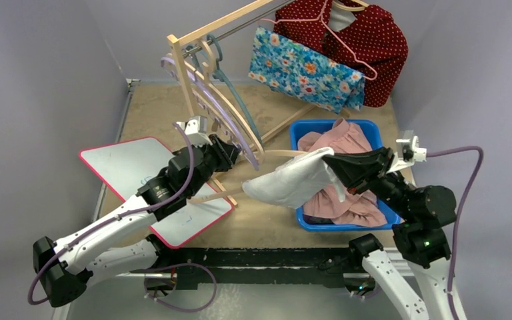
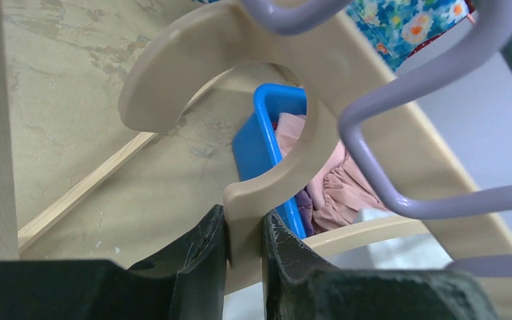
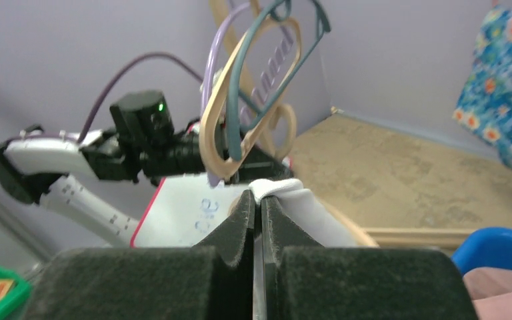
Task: Remove the skirt from the hanger
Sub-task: Remove the skirt from the hanger, then place the skirt in the bin.
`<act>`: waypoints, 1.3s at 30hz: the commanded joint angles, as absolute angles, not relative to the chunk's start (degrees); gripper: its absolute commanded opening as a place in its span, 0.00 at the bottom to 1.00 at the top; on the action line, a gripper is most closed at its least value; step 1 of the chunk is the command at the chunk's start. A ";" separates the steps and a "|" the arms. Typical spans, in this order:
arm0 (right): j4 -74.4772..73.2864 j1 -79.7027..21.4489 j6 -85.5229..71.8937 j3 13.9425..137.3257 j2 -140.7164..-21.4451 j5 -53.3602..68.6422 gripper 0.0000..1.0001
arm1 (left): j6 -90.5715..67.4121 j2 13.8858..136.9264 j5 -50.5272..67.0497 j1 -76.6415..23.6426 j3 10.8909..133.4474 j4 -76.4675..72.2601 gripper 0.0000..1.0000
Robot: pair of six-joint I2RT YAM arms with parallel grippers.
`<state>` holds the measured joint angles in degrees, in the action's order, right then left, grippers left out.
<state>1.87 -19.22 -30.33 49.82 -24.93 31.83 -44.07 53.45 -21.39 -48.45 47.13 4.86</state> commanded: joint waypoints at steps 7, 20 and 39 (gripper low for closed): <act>-7.16 -19.34 -20.32 70.43 -28.53 16.35 0.00 | -42.70 51.53 -21.27 -48.34 47.57 5.86 0.00; -16.59 -19.27 -12.06 87.25 -32.15 4.93 0.00 | -40.75 50.84 -19.80 -48.34 47.55 5.83 0.00; -28.76 -19.34 -5.71 81.75 -33.28 -13.93 0.00 | -40.47 50.53 -18.48 -48.35 49.70 4.48 0.00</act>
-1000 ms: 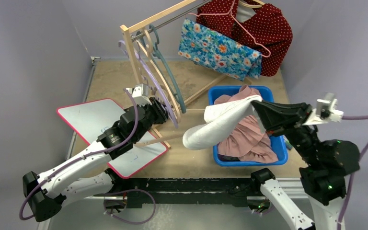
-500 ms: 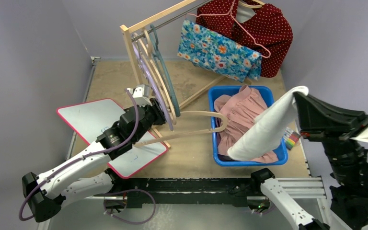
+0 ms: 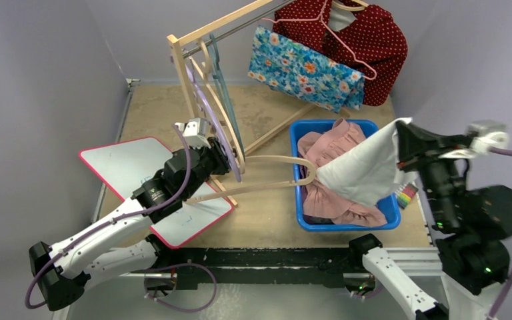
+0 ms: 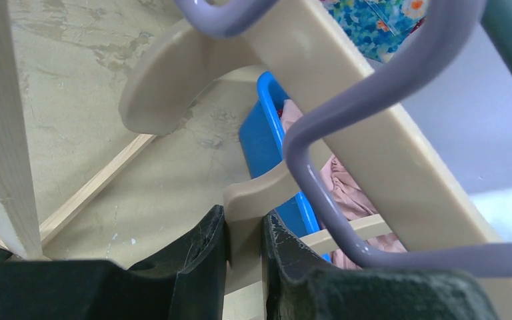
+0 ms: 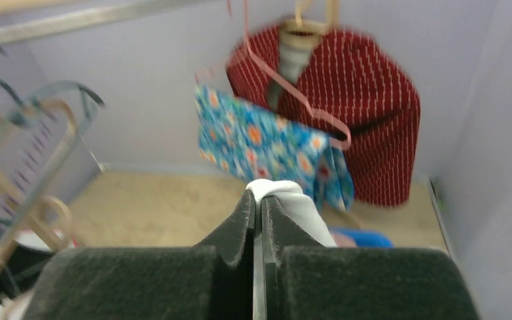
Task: Remove the skirt from the hanger
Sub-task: Place the skirt in the bin.
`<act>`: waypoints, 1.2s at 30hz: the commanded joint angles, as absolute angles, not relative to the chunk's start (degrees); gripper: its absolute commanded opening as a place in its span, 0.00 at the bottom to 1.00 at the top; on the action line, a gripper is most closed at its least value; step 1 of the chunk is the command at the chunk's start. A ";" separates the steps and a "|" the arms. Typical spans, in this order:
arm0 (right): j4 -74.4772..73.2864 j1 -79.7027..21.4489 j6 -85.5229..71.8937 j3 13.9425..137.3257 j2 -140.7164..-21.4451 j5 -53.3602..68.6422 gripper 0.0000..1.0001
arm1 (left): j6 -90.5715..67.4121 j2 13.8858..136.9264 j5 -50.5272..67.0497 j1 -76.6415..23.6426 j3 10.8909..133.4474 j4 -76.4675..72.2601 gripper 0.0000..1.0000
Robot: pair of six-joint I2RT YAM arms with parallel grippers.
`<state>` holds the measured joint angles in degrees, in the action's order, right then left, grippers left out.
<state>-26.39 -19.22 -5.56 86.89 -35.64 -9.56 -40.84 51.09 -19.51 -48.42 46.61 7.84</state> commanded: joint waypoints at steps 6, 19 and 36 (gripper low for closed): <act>-31.11 -19.31 -8.45 75.85 -30.53 -12.93 0.00 | -40.56 51.84 -17.27 -48.34 50.26 2.59 0.00; -32.17 -19.34 -14.57 68.99 -36.31 -19.72 0.00 | -40.59 51.85 -16.96 -48.34 52.14 3.66 0.00; -15.67 -19.34 -23.92 46.91 -41.29 -21.80 0.00 | -41.96 51.68 -14.67 -48.34 51.28 2.43 0.00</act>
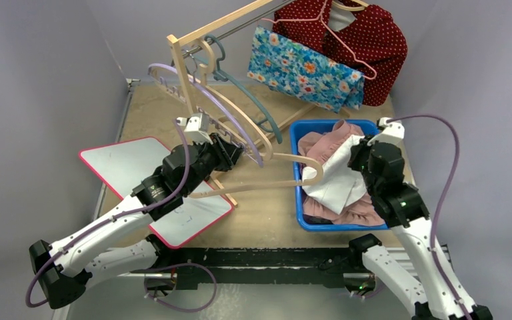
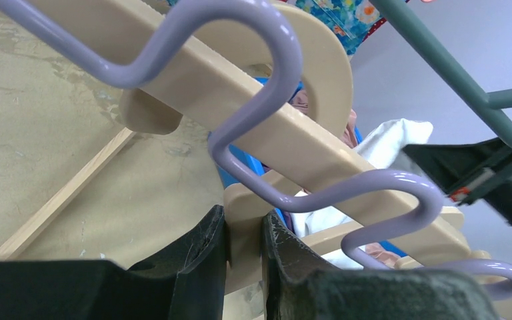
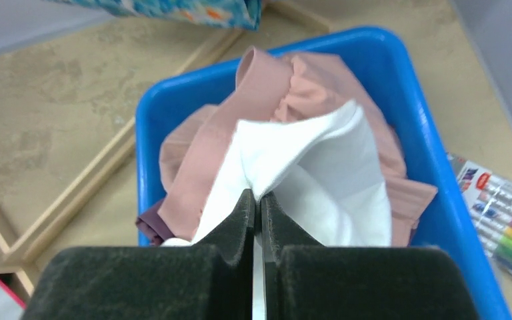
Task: Remove the skirt from the hanger
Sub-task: Place the skirt in the bin.
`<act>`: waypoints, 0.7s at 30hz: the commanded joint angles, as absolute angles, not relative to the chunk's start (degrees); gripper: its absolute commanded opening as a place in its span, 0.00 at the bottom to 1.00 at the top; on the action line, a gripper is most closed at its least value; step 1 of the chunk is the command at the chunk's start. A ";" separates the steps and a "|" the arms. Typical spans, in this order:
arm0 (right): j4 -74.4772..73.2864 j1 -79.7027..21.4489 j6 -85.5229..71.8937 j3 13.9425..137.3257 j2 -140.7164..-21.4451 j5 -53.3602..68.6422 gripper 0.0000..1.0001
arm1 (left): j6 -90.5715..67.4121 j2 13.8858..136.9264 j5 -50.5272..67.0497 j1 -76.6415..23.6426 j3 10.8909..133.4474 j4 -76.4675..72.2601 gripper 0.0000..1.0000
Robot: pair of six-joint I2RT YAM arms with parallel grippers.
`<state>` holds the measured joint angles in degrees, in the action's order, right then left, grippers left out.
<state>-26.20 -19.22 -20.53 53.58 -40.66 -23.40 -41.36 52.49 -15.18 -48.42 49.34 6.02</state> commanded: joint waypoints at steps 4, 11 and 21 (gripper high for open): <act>-5.00 -19.27 -25.65 39.43 -46.72 -20.00 0.00 | -42.03 52.43 -14.03 -48.34 51.58 2.21 0.00; 5.66 -18.46 -33.49 34.01 -62.86 -17.73 0.00 | -43.34 54.71 -12.47 -48.30 52.39 0.96 0.00; 0.07 -18.43 -41.06 24.71 -46.36 -13.16 0.35 | -42.08 54.93 -10.65 -48.34 50.58 -0.70 0.00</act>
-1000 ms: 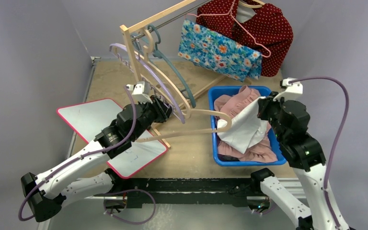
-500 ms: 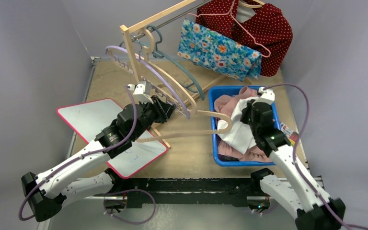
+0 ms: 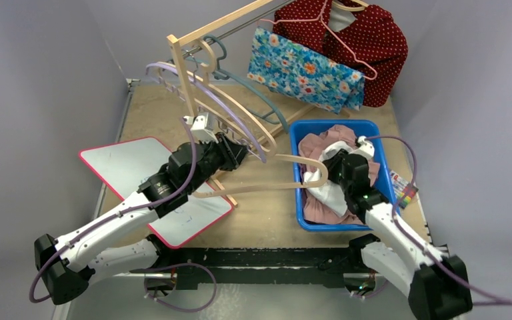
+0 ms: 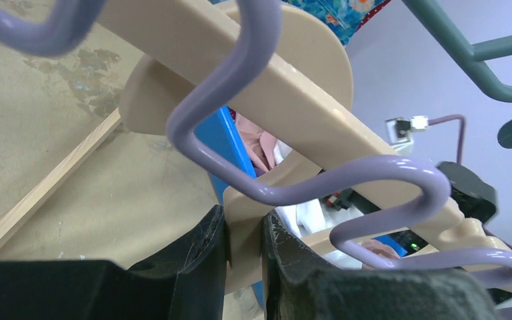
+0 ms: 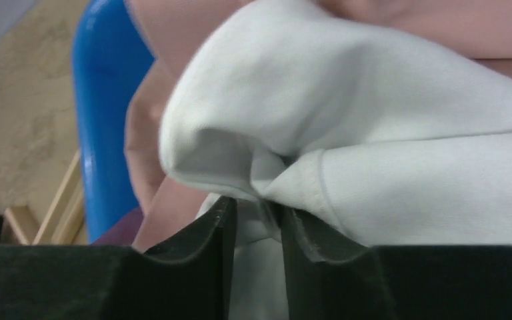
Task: Remove the skirt from the hanger
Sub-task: Place the skirt in the bin, then place the hanger at the clothesline.
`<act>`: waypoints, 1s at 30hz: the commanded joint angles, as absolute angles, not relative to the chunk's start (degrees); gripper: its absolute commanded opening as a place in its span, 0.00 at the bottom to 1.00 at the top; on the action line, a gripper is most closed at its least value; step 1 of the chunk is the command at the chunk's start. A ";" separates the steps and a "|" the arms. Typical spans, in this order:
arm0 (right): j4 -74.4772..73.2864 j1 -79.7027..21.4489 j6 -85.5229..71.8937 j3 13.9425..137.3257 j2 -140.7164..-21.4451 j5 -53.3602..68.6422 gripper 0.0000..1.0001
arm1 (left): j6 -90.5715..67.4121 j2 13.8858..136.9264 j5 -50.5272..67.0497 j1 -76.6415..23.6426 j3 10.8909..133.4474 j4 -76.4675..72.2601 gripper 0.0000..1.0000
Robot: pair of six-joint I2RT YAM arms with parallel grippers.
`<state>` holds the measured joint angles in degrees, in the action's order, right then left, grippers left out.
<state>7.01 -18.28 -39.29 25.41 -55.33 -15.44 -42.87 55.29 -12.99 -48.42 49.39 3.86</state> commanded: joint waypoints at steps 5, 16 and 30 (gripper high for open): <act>-7.33 -18.45 -39.77 29.53 -29.66 -10.37 0.78 | -41.13 55.17 -8.95 -48.34 49.11 -2.57 0.00; -16.98 -18.45 -23.90 50.46 -25.79 9.48 0.99 | -39.49 55.16 -8.01 -48.34 48.60 -3.09 0.00; -32.59 -18.46 -17.73 59.22 -38.16 31.89 0.84 | -38.94 53.79 -7.50 -48.33 48.59 -1.86 0.00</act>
